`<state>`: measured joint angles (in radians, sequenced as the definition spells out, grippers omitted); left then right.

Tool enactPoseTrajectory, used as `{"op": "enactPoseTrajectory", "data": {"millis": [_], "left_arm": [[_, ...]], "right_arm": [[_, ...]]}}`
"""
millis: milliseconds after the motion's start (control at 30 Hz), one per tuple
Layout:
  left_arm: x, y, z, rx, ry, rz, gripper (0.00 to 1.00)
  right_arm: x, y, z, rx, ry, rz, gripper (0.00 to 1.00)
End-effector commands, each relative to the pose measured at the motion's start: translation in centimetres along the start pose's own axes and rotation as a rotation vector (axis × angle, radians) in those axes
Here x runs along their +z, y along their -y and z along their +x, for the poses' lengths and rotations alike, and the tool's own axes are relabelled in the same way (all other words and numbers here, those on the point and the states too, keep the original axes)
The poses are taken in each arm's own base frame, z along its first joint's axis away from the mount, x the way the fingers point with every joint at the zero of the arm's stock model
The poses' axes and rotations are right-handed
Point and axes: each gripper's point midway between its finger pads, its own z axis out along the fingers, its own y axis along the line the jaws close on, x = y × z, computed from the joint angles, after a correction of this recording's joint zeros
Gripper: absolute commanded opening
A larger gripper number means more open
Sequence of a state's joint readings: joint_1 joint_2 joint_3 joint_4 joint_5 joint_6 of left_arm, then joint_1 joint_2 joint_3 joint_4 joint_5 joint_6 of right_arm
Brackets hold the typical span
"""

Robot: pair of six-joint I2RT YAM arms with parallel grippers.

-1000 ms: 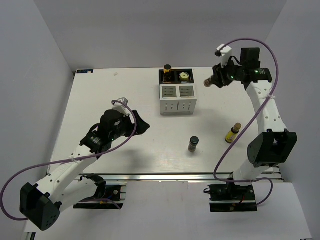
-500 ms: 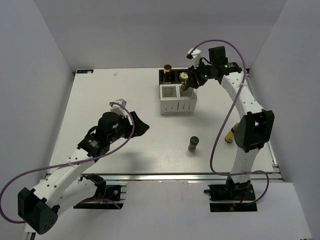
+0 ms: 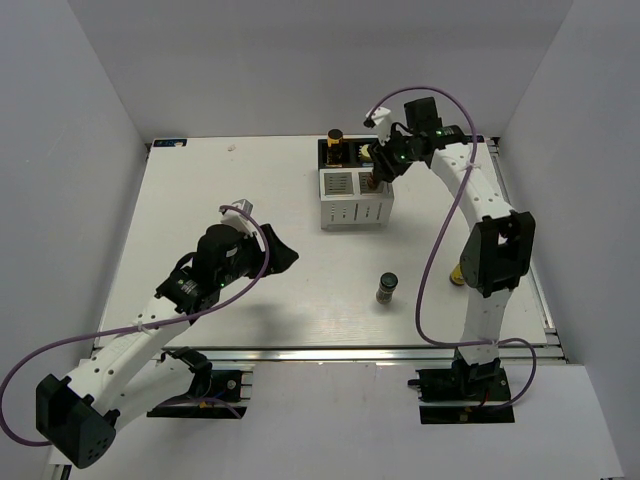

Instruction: Organize the condiment bottles

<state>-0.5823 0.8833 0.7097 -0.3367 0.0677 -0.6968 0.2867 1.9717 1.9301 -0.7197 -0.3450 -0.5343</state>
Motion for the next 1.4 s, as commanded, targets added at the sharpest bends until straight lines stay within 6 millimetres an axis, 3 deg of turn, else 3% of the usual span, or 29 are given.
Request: {"op": "enactPoseTrajectory", "data": {"millis": [0, 333, 567, 1067, 1167, 1233, 1333, 1367], "left_arm": [[0.0, 0.1, 0.0, 0.002, 0.008, 0.004, 0.86], [-0.1, 0.0, 0.2, -0.001, 0.002, -0.001, 0.87], [-0.3, -0.1, 0.2, -0.006, 0.004, -0.005, 0.87], [-0.5, 0.0, 0.1, -0.012, 0.004, -0.009, 0.90], [-0.6, 0.0, -0.1, -0.013, 0.010, -0.006, 0.90], [-0.6, 0.0, 0.0, -0.013, 0.008, -0.008, 0.90], [-0.8, 0.2, -0.3, -0.013, 0.013, -0.005, 0.90], [-0.9, 0.2, -0.3, -0.013, 0.017, -0.004, 0.91]], "right_arm": [[0.3, 0.9, -0.2, -0.040, -0.024, 0.033, 0.09], [2.0, 1.5, 0.3, -0.081, -0.063, 0.074, 0.23], [2.8, 1.8, 0.8, -0.086, -0.080, 0.090, 0.49], [3.4, 2.0, 1.8, -0.076, -0.100, 0.109, 0.62], [3.0, 1.8, 1.2, -0.074, -0.084, 0.103, 0.62], [1.9, 1.2, -0.4, -0.078, -0.032, 0.079, 0.62], [-1.5, -1.3, -4.0, -0.102, 0.106, -0.002, 0.62], [-2.2, -2.1, -3.9, -0.112, 0.123, -0.032, 0.61]]}}
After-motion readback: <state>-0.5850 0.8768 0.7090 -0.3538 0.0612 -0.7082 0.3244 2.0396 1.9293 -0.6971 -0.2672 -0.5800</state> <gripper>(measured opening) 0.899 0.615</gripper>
